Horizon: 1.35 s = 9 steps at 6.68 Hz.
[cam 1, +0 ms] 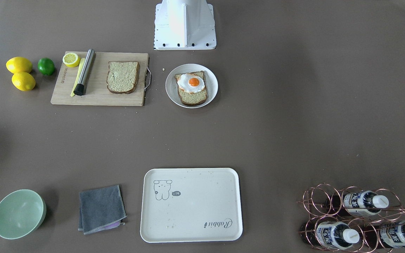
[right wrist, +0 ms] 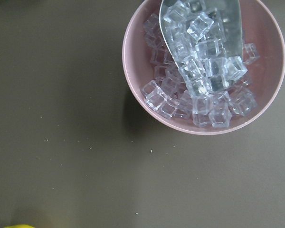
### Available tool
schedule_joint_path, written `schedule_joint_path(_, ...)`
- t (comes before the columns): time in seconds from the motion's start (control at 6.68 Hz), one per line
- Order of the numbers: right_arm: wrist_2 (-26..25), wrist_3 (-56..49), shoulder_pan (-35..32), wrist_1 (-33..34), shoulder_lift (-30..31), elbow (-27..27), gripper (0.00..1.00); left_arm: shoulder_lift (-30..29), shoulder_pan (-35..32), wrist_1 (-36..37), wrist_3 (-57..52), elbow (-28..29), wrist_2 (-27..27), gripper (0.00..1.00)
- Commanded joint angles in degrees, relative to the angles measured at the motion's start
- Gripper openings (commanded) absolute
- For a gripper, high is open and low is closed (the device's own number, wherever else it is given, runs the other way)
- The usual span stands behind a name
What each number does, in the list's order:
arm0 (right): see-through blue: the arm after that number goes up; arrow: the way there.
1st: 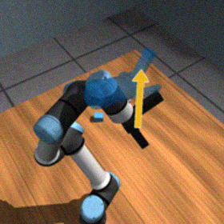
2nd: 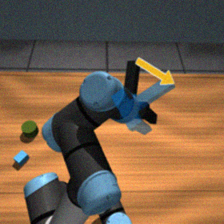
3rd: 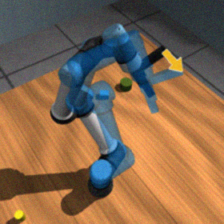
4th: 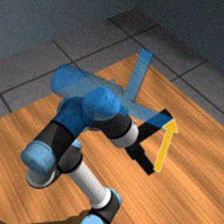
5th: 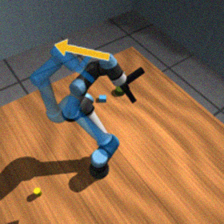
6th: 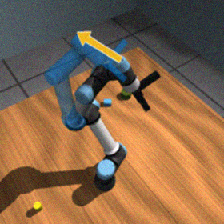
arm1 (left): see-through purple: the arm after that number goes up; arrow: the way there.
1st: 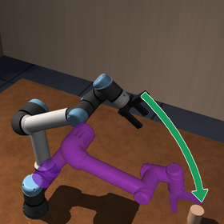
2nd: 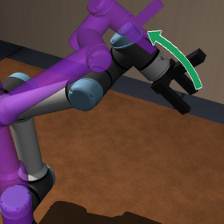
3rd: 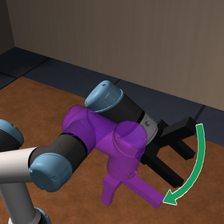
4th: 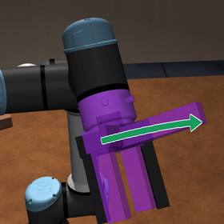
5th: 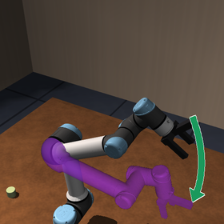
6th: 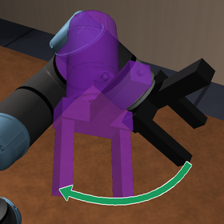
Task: Make sandwich and place on tray
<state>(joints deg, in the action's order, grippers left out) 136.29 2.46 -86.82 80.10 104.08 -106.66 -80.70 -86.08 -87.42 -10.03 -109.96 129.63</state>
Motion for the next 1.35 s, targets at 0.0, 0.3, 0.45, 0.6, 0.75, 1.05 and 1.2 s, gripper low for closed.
schedule_joint_path(0.0, 4.85, 0.96, 1.99, -1.43, -0.02, -1.95, 1.00, 0.80, 0.03, 1.02, -0.16, 0.45, 0.09, 0.98)
schedule_joint_path(0.3, 5.75, 19.15, 10.84, -2.57, -0.02, -10.01, 1.00, 1.69, 0.03, 0.41, 0.01, 0.80, 0.09, 0.98)
schedule_joint_path(0.45, 5.74, 27.86, 15.15, -8.50, 0.07, -10.93, 1.00, 1.69, 0.03, 0.41, 0.01, 0.63, 0.18, 0.98)
schedule_joint_path(0.6, 2.09, 42.40, 23.28, -16.74, -0.36, -11.28, 1.00, 1.69, 0.03, 0.41, 0.01, 0.80, 0.18, 0.98)
schedule_joint_path(0.75, -1.60, 53.85, 31.80, -24.39, -1.41, -11.29, 1.00, 1.69, 0.03, 0.41, 0.01, 0.54, 0.27, 0.98)
schedule_joint_path(1.05, -15.27, 71.03, 47.28, -25.43, -6.41, -12.25, 0.99, 1.17, 0.12, 0.49, 0.01, 0.63, 0.27, 0.98)
schedule_joint_path(1.2, -20.83, 76.50, 53.28, -25.43, -8.87, -12.17, 0.96, 1.16, 0.12, 0.41, 0.01, 0.54, 0.27, 0.98)
